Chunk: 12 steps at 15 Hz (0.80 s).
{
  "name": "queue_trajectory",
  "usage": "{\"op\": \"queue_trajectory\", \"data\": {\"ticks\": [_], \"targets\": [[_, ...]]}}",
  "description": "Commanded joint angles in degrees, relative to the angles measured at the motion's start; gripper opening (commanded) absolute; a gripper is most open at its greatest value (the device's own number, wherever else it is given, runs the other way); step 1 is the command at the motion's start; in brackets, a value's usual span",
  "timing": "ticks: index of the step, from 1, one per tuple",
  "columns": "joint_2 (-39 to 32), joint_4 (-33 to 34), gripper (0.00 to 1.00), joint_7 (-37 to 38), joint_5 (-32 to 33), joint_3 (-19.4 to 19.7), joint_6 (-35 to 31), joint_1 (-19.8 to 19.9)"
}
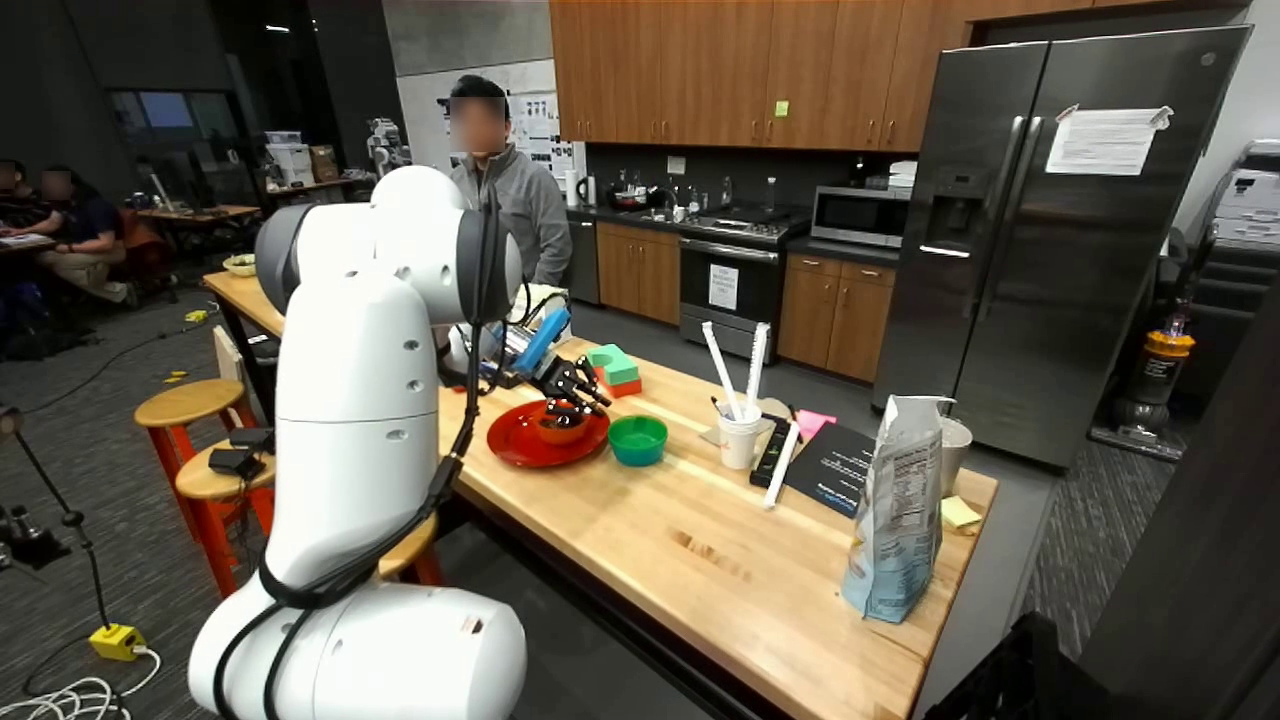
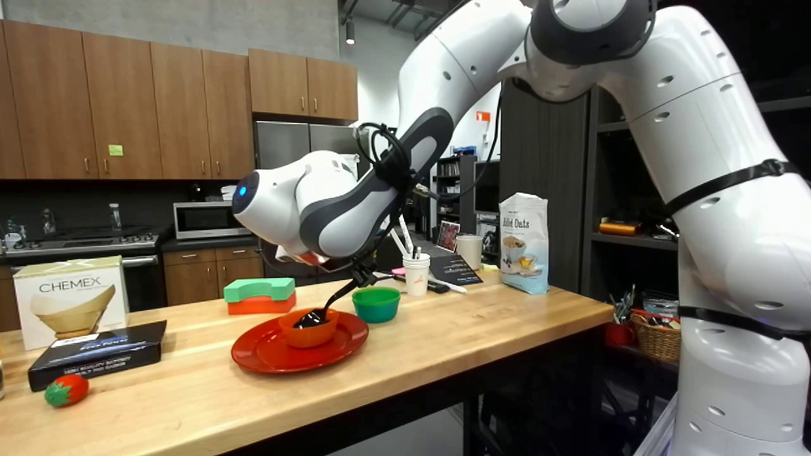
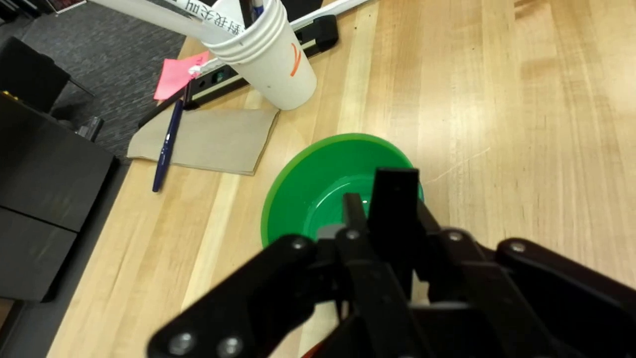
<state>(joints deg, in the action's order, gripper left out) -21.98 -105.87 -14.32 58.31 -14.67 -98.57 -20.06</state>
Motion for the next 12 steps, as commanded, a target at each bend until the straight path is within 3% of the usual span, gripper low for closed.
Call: {"op": "queue_trajectory", "data": {"ticks": [1,6,12], "targets": [[-0.3,0.2,0.06,-5.8,-1.4,-0.7,-0.2,1.4],[-1.0,1.9,0.06,-12.3,-9.0,-1.1,0.1,3.1],[-1.0,3.8,0.06,-16.0,-27.9,-0.3,-2.0,7.5]]}}
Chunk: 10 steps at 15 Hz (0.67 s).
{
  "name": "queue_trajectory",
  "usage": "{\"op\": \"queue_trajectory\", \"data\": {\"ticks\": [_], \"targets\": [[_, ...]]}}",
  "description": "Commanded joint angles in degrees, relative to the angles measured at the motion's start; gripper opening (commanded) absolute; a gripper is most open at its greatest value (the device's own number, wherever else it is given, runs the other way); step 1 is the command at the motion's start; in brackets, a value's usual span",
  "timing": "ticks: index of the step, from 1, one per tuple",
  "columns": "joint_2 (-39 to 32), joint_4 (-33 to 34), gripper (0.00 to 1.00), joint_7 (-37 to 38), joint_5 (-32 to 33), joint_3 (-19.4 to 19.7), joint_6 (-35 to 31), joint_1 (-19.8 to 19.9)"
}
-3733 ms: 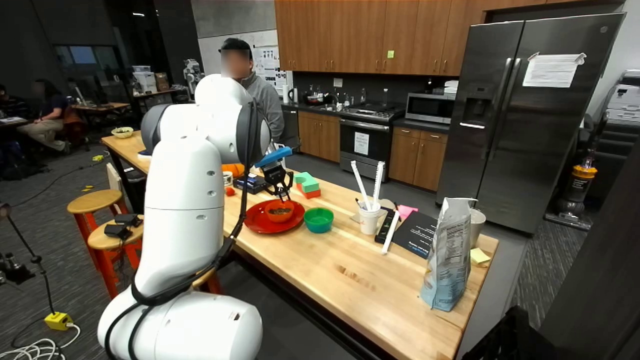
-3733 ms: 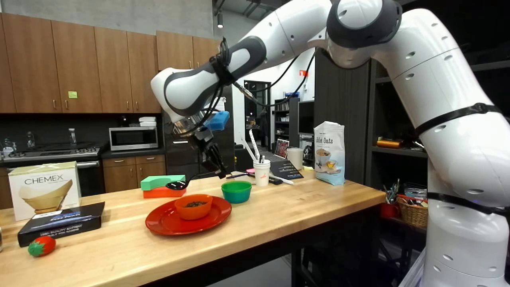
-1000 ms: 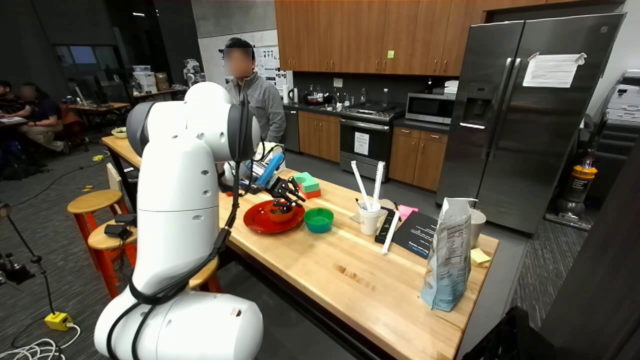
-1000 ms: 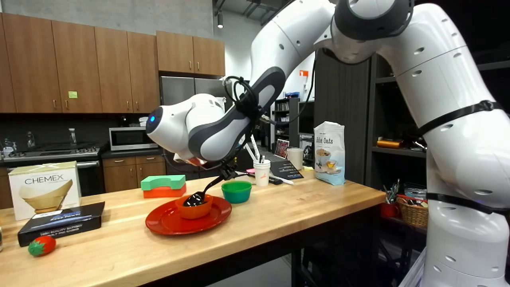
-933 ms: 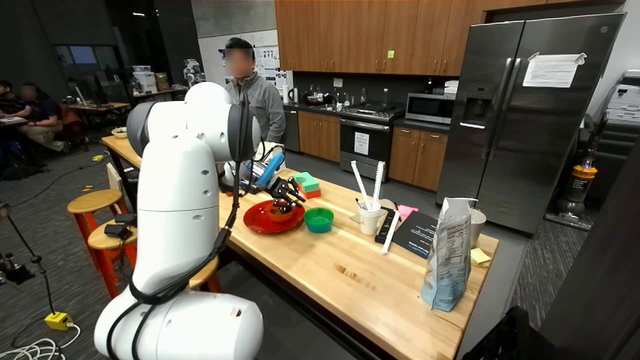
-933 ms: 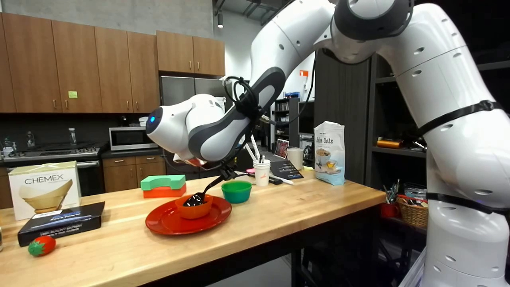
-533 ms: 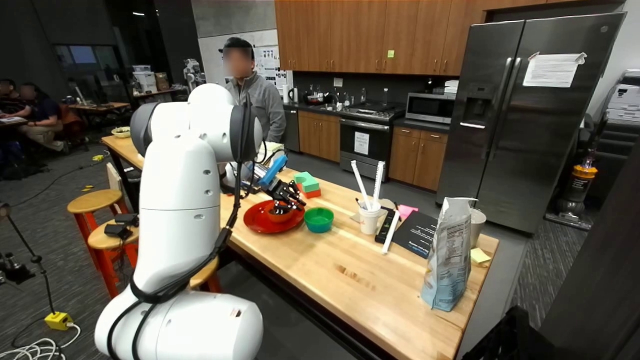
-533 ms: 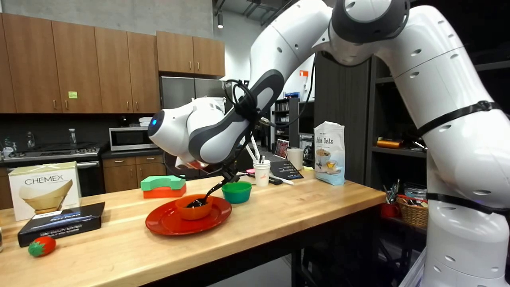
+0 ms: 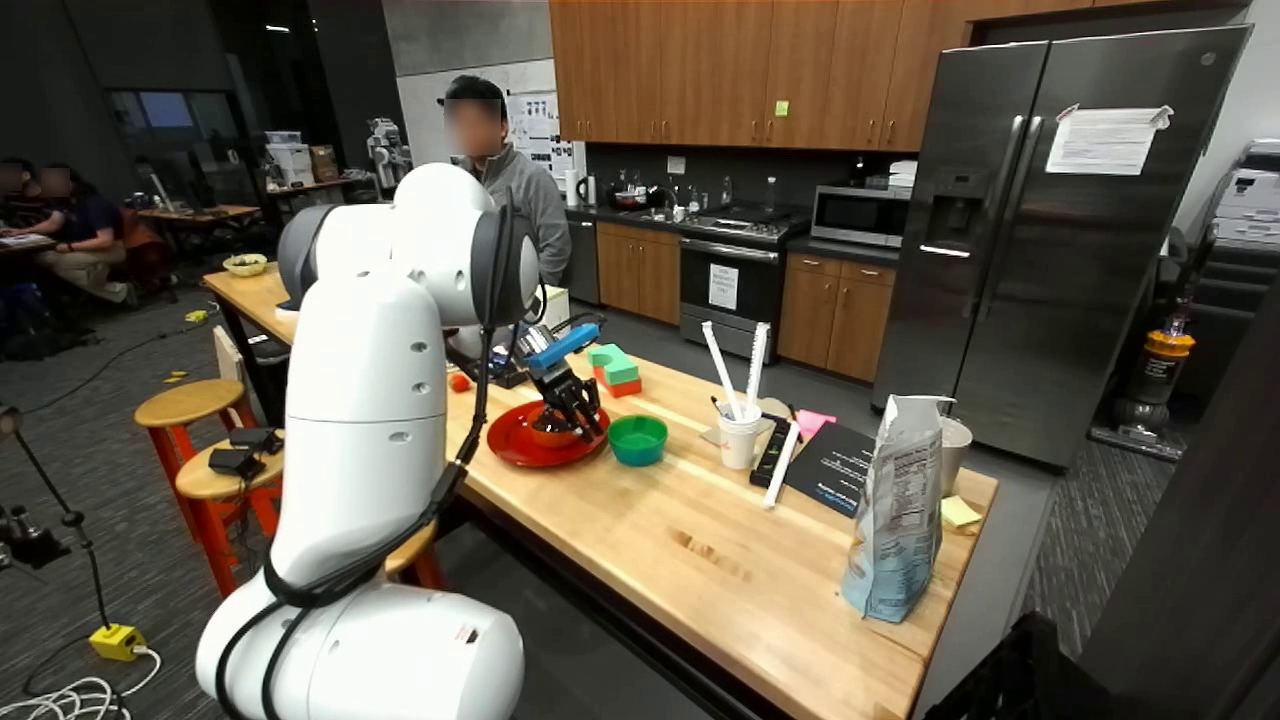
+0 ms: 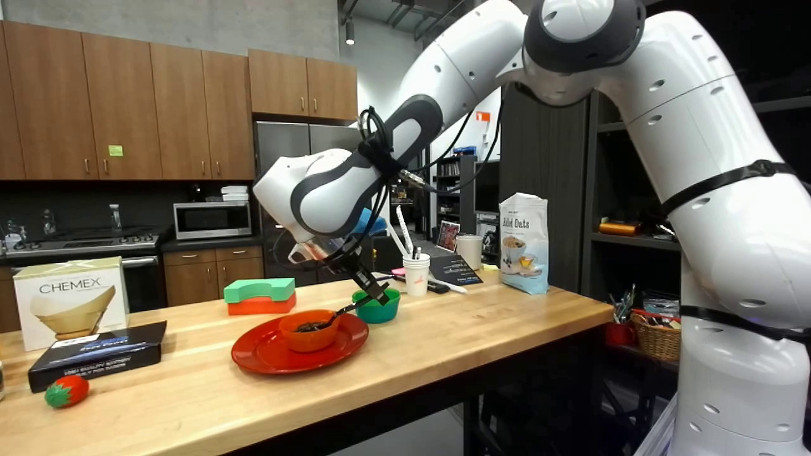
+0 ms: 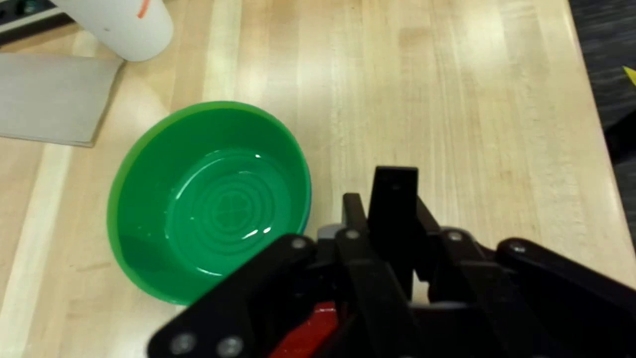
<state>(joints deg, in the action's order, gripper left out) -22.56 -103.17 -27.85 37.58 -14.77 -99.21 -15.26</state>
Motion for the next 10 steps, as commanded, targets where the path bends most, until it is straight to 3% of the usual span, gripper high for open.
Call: {"op": "queue_trajectory", "data": {"ticks": [1,5,10], "targets": [[-0.4,1.2,0.06,-2.6,-10.2,0.0,-1.9,3.4],[0.5,0.2,0.06,-1.2,-20.2,0.9,-4.7,5.8],[1.6,-0.6,0.06,0.1,-24.5,2.0,-6.2,6.6]]}}
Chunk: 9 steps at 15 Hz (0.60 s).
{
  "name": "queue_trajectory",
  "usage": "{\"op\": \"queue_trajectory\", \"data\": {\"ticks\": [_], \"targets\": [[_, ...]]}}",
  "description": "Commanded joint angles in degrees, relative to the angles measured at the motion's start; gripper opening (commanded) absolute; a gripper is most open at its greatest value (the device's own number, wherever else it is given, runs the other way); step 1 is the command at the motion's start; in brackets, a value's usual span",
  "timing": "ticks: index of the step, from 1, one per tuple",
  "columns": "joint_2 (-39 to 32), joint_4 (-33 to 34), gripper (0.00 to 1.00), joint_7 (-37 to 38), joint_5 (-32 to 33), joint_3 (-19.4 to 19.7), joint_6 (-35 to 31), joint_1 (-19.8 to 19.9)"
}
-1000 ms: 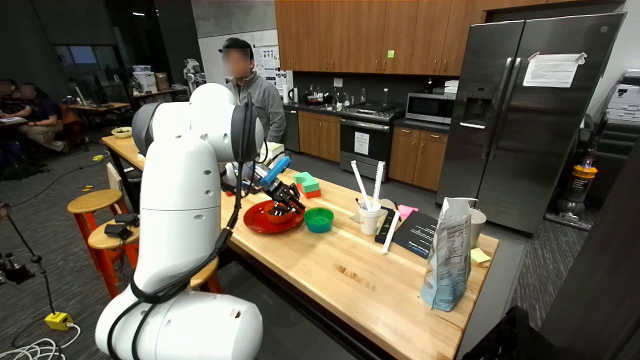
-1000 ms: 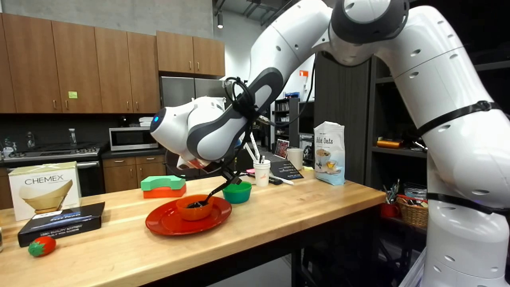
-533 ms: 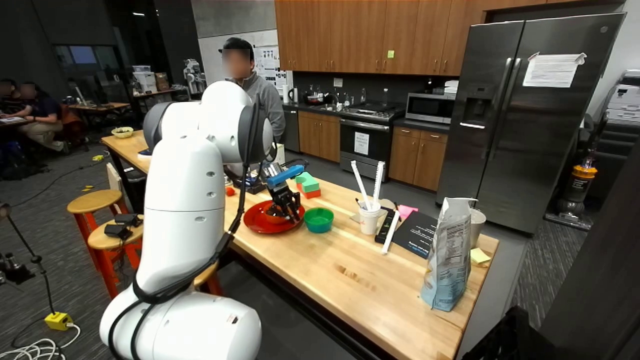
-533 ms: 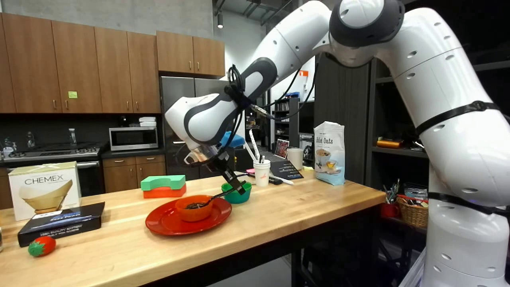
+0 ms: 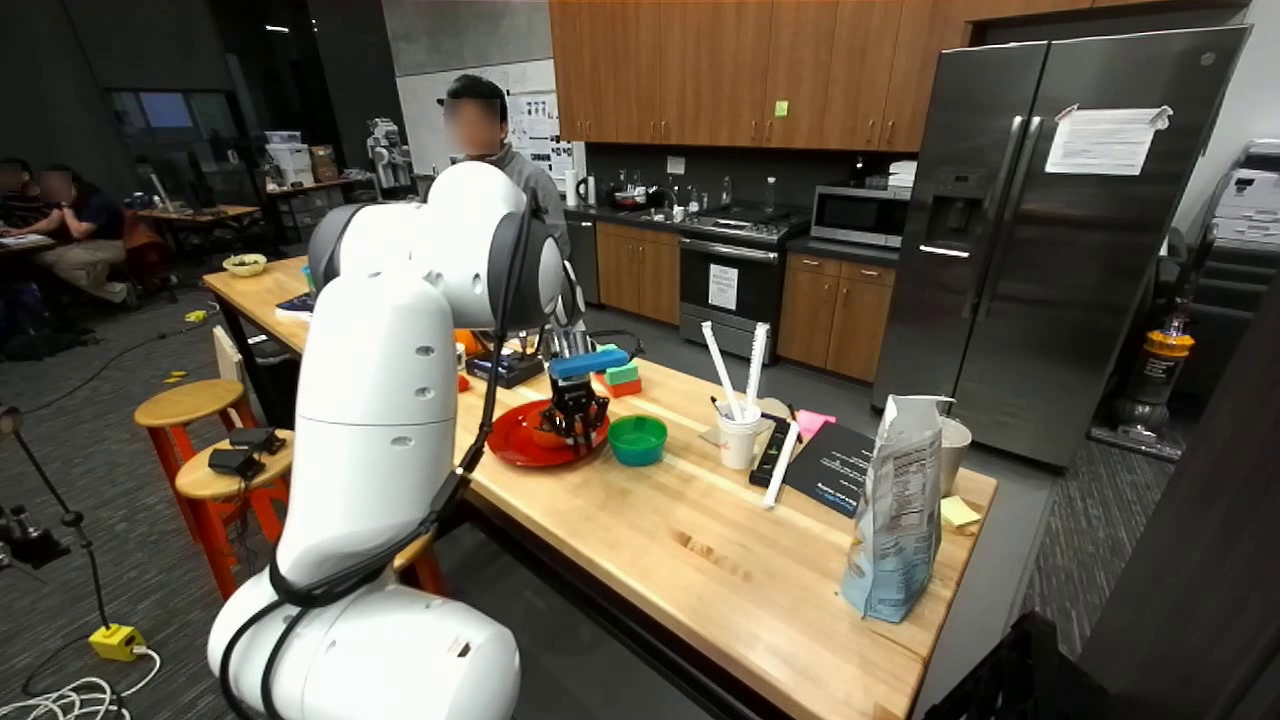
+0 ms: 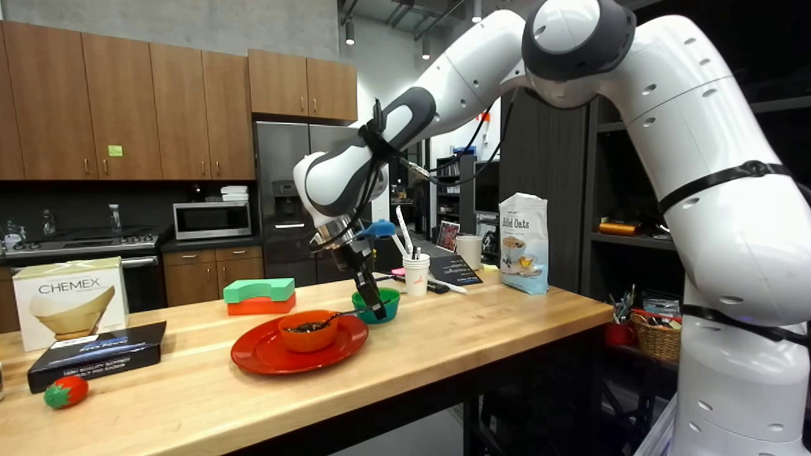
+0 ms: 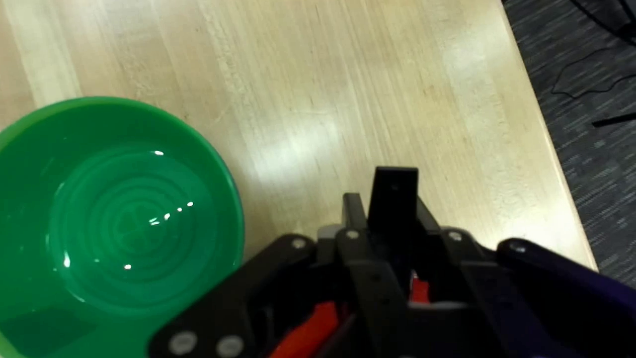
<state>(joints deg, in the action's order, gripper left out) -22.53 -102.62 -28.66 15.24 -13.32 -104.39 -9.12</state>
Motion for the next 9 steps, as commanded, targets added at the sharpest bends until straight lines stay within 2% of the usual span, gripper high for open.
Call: {"op": "queue_trajectory", "data": {"ticks": [1,9], "targets": [[1.7,-1.2,0.06,1.1,-2.5,0.7,-1.0,0.4],[3.1,-2.2,0.06,2.5,-3.2,0.6,-0.7,0.0]]}}
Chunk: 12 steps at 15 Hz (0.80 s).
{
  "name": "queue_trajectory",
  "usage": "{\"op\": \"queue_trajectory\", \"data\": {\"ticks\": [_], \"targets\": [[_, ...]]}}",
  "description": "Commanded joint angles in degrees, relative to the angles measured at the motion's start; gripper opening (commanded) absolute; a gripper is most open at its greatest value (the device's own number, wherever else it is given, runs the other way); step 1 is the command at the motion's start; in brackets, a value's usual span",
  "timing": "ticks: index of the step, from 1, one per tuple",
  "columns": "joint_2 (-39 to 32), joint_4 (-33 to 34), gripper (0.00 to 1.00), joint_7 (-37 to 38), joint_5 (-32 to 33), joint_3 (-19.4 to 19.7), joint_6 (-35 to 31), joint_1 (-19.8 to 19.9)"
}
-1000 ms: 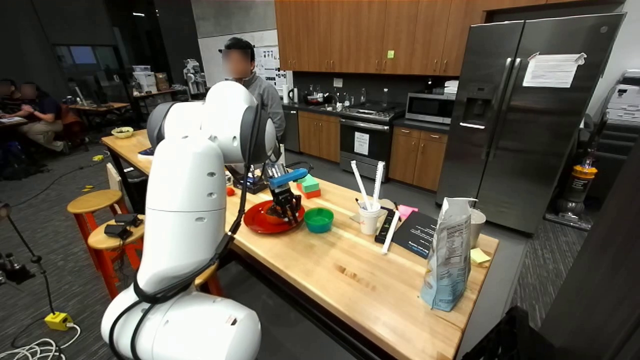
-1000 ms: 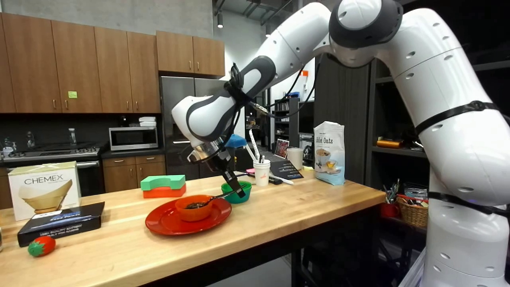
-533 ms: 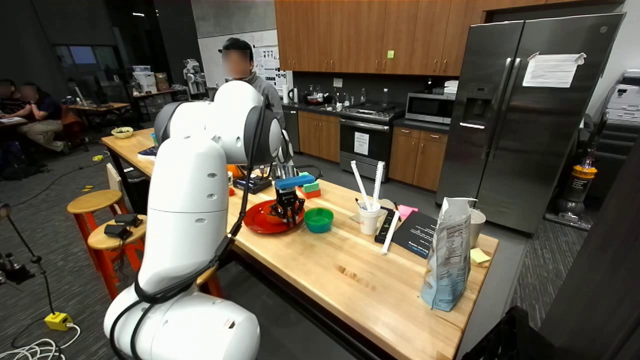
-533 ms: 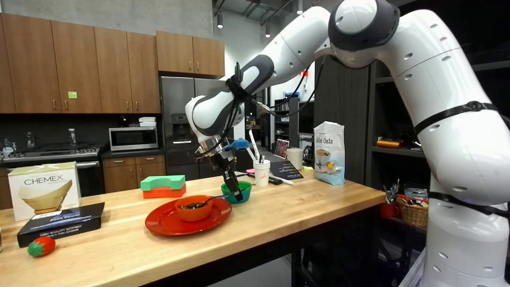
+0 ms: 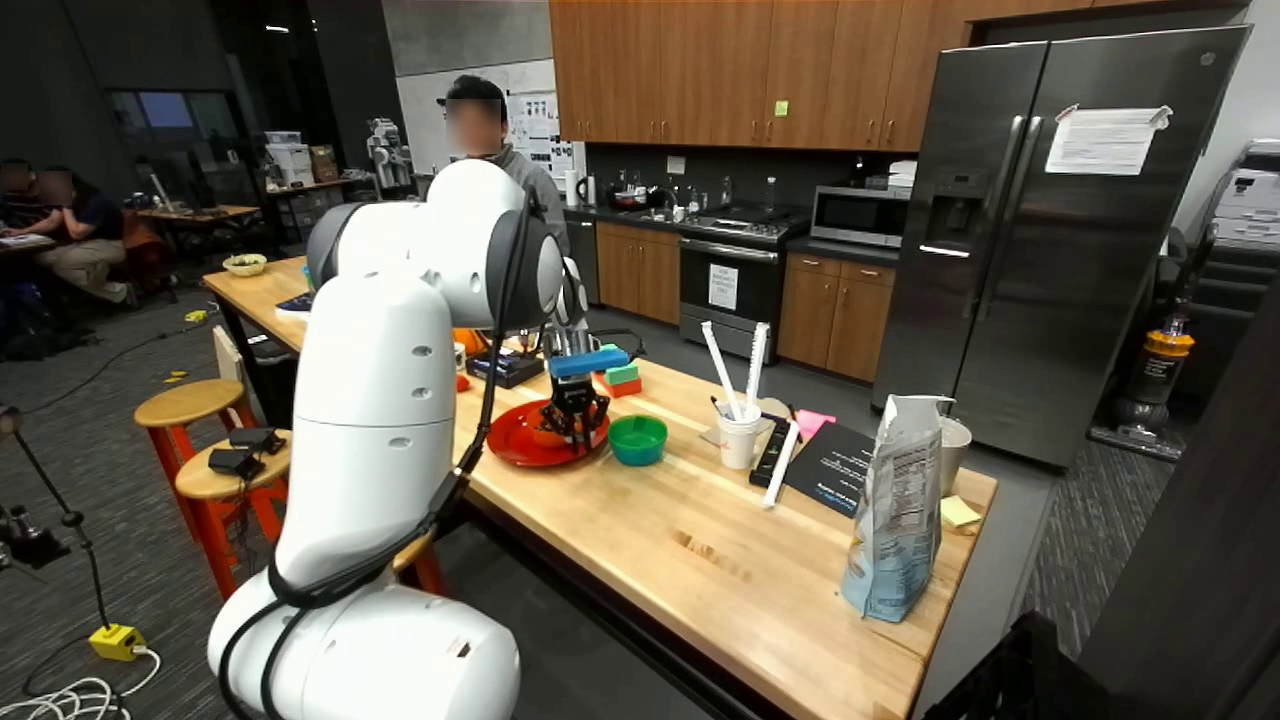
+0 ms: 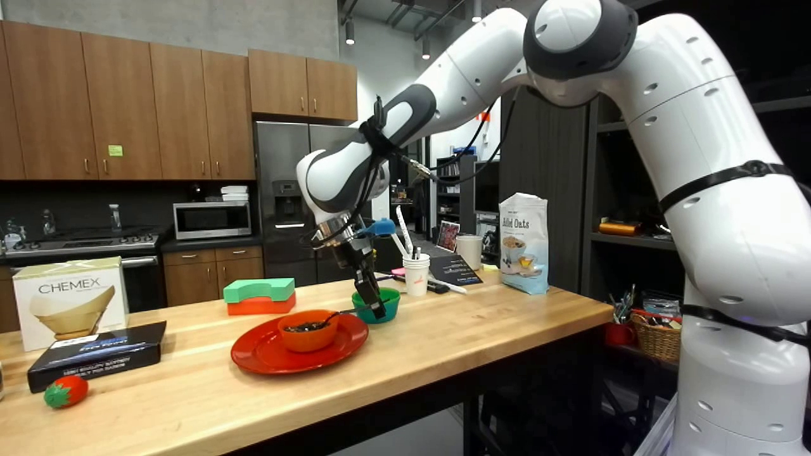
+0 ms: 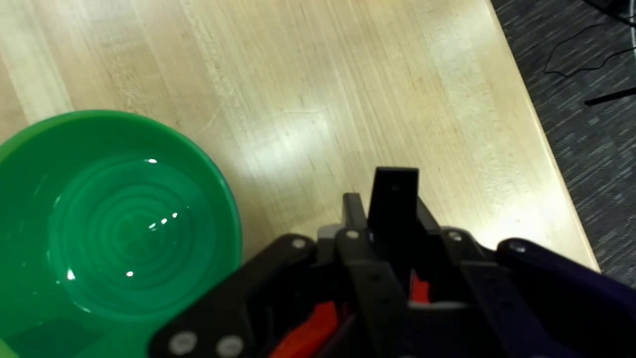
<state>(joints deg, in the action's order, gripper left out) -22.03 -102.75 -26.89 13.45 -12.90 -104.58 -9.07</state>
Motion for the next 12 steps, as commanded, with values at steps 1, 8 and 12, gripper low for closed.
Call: {"op": "queue_trajectory", "data": {"ticks": [1,8,12], "targets": [[2.8,-2.3,0.06,1.0,-1.4,0.2,-0.5,-0.1],[5.3,-4.1,0.06,4.3,-1.2,0.0,0.7,-1.1],[7.2,-6.8,0.06,6.5,-1.9,-0.1,0.0,-1.3]]}}
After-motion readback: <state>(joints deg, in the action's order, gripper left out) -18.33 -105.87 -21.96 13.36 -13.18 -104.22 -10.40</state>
